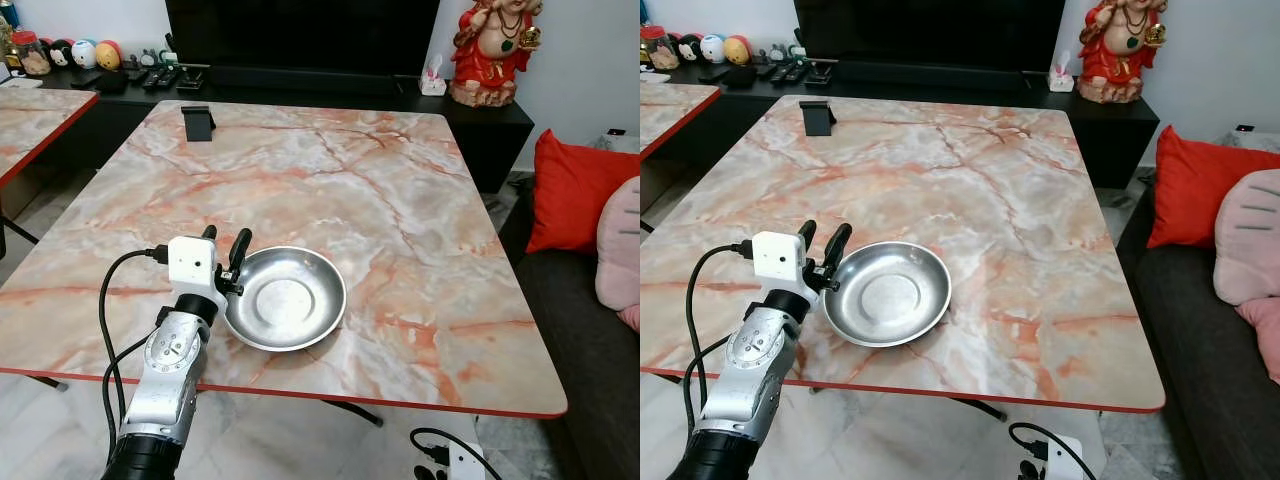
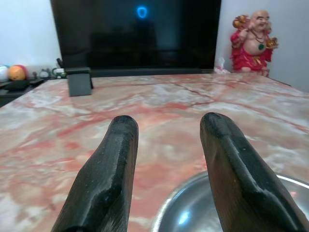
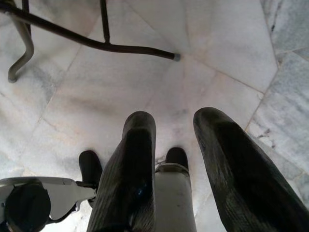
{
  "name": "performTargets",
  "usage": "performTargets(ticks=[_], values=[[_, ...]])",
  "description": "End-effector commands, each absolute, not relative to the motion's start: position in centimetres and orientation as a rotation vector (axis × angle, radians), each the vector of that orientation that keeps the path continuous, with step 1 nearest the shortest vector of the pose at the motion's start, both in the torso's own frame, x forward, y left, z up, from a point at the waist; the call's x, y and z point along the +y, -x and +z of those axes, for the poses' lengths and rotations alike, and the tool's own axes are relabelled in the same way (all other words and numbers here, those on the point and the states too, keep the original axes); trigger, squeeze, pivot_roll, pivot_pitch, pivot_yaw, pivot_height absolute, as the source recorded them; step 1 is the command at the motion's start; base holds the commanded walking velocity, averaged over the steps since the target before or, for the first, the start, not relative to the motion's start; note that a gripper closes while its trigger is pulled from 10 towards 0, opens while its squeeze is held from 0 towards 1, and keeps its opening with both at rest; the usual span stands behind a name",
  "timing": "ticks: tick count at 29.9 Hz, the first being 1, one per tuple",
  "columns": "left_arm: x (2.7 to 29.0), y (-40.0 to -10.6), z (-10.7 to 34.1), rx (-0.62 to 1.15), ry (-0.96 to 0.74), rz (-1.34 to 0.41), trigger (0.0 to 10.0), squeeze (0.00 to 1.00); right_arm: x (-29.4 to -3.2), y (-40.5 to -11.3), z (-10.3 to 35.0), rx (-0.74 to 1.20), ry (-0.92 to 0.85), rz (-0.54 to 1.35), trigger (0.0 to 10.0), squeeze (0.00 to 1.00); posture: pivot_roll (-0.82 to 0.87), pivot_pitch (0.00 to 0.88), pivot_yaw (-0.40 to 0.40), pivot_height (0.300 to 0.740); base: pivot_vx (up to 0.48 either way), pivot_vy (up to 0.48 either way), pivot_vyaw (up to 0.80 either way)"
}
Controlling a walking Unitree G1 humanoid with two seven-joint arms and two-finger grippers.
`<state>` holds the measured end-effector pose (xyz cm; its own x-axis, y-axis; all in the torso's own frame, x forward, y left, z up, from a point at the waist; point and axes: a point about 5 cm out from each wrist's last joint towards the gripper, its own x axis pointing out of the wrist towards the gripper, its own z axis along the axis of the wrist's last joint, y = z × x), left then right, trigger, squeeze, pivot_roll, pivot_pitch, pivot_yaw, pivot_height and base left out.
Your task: Setting the table
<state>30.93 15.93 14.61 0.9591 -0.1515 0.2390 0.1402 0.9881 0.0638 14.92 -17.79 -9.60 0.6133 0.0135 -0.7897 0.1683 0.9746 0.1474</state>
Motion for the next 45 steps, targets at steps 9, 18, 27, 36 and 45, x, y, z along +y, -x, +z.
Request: performTargets(ticks=[9, 18, 27, 36, 45], values=[[16.37, -31.34, 14.65, -0.248, -0.031, -0.132, 10.0, 0.00, -17.49, -14.59, -9.73, 0.908, -0.234, -0.099, 10.0, 0.00, 0.06, 0.000, -0.017, 0.740, 0.000, 0.389, 0.00], [15.99, -31.64, 14.93, -0.256, -0.035, -0.141, 10.0, 0.00, -17.43, -14.66, -9.72, 0.907, -0.238, -0.098, 10.0, 0.00, 0.07, 0.000, -0.015, 0.740, 0.000, 0.409, 0.00], [16.35, -31.80, 15.25, -0.260, -0.018, -0.111, 10.0, 0.00, -17.59, -15.00, -9.57, 0.898, -0.237, -0.098, 10.0, 0.00, 0.07, 0.000, -0.023, 0.740, 0.000, 0.433, 0.00], [16.50, -31.74, 15.24, -0.260, -0.019, -0.097, 10.0, 0.00, -17.62, -15.10, -9.54, 0.899, -0.227, -0.087, 10.0, 0.00, 0.07, 0.000, -0.025, 0.740, 0.000, 0.451, 0.00], [16.63, -31.60, 15.22, -0.260, -0.020, -0.086, 10.0, 0.00, -17.60, -15.08, -9.54, 0.905, -0.205, -0.061, 10.0, 0.00, 0.07, 0.000, -0.029, 0.740, 0.000, 0.452, 0.06]])
